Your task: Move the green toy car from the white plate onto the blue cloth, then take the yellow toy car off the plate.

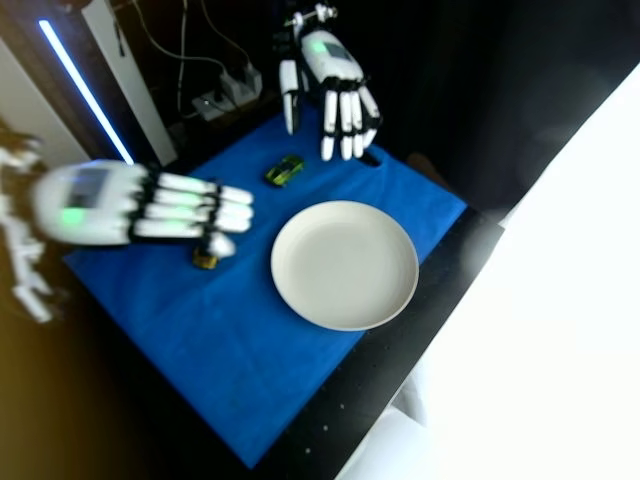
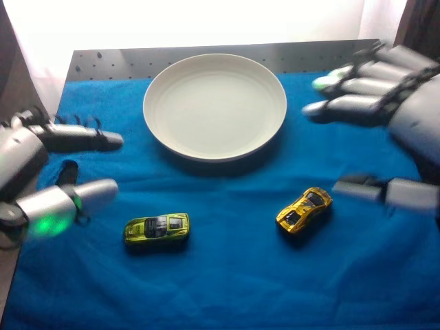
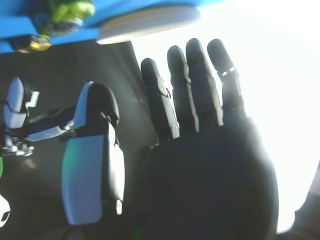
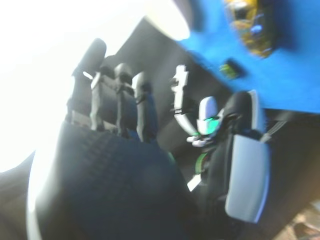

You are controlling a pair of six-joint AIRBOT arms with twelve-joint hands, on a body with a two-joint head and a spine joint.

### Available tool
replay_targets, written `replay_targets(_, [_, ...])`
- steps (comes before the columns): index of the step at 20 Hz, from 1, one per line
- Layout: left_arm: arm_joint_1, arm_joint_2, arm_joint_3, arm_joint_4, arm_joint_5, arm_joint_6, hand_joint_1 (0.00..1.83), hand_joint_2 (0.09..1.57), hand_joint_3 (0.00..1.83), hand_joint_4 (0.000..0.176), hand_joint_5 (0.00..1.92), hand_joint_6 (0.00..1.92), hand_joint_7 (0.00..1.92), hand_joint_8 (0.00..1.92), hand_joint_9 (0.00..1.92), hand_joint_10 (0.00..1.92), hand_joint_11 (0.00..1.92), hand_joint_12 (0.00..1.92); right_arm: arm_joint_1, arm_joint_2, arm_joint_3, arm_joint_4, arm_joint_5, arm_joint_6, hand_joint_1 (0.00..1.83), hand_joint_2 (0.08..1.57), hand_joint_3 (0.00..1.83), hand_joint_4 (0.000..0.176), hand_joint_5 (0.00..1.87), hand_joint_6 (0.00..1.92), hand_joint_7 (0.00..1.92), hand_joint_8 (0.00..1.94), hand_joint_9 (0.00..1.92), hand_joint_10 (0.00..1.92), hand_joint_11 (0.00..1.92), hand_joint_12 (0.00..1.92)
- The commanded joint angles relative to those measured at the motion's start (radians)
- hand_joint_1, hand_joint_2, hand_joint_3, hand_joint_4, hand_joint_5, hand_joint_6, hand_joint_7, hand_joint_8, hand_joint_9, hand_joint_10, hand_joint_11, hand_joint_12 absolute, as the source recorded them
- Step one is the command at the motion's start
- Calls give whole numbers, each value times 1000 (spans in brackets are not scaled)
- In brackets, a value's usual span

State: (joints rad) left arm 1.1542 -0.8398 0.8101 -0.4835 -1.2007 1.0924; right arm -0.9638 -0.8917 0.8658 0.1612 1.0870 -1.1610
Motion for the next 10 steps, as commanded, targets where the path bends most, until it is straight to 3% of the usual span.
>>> replay_targets(1, [-6, 19, 4, 29, -203, -31, 554, 1227, 0, 70, 648, 2, 610, 17, 567, 70, 75, 1332, -4, 17, -8, 24, 272, 4, 1056, 1193, 30, 0, 402, 985, 720, 189, 294, 988, 0, 1759])
replay_targets(2, [-6, 32, 14, 40, -255, -67, 668, 1211, 0, 39, 662, 4, 652, 18, 604, 67, 158, 1176, -27, 35, -19, 56, 370, 4, 1032, 1245, 26, 0, 346, 1048, 566, 623, 256, 1235, 3, 1889])
replay_targets(3, [-6, 46, 24, 52, -309, -105, 695, 1186, 0, 0, 662, 2, 686, 12, 655, 50, 304, 891, -42, 47, -25, 82, 458, 4, 961, 1290, 27, 0, 249, 1059, 469, 815, 297, 1219, 110, 1833])
replay_targets(4, [-14, 63, 30, 64, -370, -123, 685, 1191, 1, 0, 674, 2, 730, 6, 739, 34, 472, 701, -48, 56, -28, 99, 539, 4, 950, 1330, 31, 0, 106, 1151, 392, 878, 349, 1155, 137, 1758])
replay_targets(6, [-45, 79, 36, 84, -456, -122, 678, 1217, 5, 0, 593, 0, 697, 0, 755, 19, 545, 660, -49, 47, -24, 119, 675, 4, 789, 1323, 11, 0, 29, 1122, 317, 829, 340, 1043, 108, 1668])
replay_targets(7, [-61, 78, 43, 104, -491, -122, 604, 1211, 0, 0, 563, 0, 651, 0, 727, 4, 553, 582, -48, 46, -25, 125, 675, 4, 749, 1306, 2, 0, 5, 1255, 287, 903, 304, 1069, 89, 1660])
replay_targets(8, [-79, 75, 51, 129, -527, -119, 531, 1225, 5, 0, 489, 0, 585, 0, 667, 1, 488, 528, -35, 25, -13, 122, 675, -4, 748, 1321, 6, 0, 0, 1216, 168, 1154, 210, 1242, 69, 1681])
replay_targets(9, [-102, 71, 56, 146, -532, -115, 411, 1228, 0, 0, 262, 0, 437, 0, 586, 0, 480, 396, -20, 13, 2, 116, 675, -4, 616, 1312, 1, 0, 0, 1267, 100, 1061, 116, 1201, 13, 1631])
replay_targets(10, [-143, 60, 68, 175, -531, -105, 432, 1196, 4, 0, 212, 0, 402, 0, 539, 0, 455, 260, -2, 11, 10, 106, 676, -4, 514, 1298, 0, 0, 0, 1125, 89, 855, 88, 1055, 2, 1478])
